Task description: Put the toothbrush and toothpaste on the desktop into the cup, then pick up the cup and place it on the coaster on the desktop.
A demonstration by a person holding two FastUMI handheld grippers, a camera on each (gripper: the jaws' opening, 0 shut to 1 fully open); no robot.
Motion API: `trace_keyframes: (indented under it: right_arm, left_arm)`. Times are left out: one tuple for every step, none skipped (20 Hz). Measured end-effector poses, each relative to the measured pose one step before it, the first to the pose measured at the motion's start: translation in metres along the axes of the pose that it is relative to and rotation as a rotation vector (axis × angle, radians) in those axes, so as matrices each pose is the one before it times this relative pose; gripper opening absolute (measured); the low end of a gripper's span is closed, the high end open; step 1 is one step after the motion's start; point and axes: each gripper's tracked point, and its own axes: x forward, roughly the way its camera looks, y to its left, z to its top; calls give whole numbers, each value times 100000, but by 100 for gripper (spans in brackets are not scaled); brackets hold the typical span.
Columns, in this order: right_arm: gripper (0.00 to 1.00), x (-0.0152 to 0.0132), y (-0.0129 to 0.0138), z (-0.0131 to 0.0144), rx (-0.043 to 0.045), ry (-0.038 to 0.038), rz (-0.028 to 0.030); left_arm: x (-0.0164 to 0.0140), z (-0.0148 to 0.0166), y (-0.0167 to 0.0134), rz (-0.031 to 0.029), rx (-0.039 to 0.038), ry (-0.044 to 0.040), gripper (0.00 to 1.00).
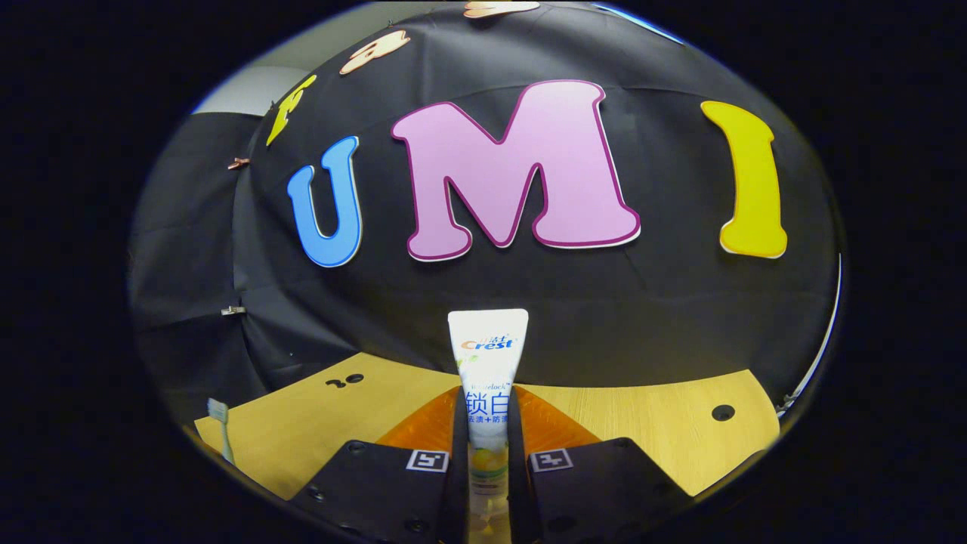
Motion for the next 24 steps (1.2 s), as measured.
trace_keyframes:
  right_arm:
    - [24,653,-356,-533,186,-82,-290]
    - [24,659,-399,-661,275,430,-396]
    - [24,582,-389,-670,682,792,-250]
    - [24,586,-246,-641,669,417,-146]
    - [24,535,-259,-651,1,419,-148]
    - [24,343,-188,-613,-620,407,102]
    - [24,363,-215,-746,-895,630,-240]
    - [24,406,-101,-661,-52,865,-145]
    - [24,283,65,-634,501,1023,317]
    - [24,216,165,-639,355,1143,250]
    - [24,75,38,-610,-413,757,126]
    - [25,90,-6,-540,-914,638,-246]
    - [25,15,-83,-498,-359,736,-117]
    - [25,19,39,-474,143,967,77]
    - [26,-15,35,-663,19,1538,-165]
    - [27,43,-155,-710,-163,1907,-659]
    - [28,45,-92,-573,406,880,210]
    - [24,115,-64,-61,411,194,-409]
    - [32,134,-114,-622,35,1838,-173]
    - [42,-445,-101,-477,337,954,402]
    - [46,-379,-151,-196,483,299,-161]
    - [49,-534,-275,253,457,-238,-430]
    - [51,-453,-245,305,399,-407,-48]
    - [68,-651,-460,272,-62,-236,-1419]
  left_arm:
    - [36,-69,-391,-166,10,-76,6]
    - [11,-150,-410,-710,58,673,6]
    - [69,-295,-409,-953,-145,1066,2]
    - [41,-263,-285,-686,-758,490,6]
    - [204,-160,8,-265,-1101,55,6]
    - [164,-66,-85,-214,-1394,-143,6]
    - [214,38,-135,-141,-1261,-148,6]
    - [115,-24,-162,-139,-789,233,6]
    - [166,-134,-189,119,-141,221,6]
    - [28,82,-88,153,251,-232,6]
    - [119,-111,8,14,120,132,6]
    - [3,-210,-133,-361,-172,409,6]
    - [65,-183,-103,-287,-305,144,6]
    - [42,-116,-38,-7,-394,163,6]
    - [119,-88,133,133,-387,174,6]
    - [57,-80,-6,-52,-220,27,6]
    - [47,-144,-40,-170,-13,83,7]
    - [94,-64,-19,-186,34,204,7]
    - [160,-67,-49,-286,35,218,6]
    - [127,-57,-56,-298,-72,162,6]
    - [216,50,-105,-352,93,24,6]
    - [169,204,-237,-385,327,-273,7]
    - [448,305,-248,-538,412,-748,6]
    - [529,570,-487,-1374,324,-1084,7]
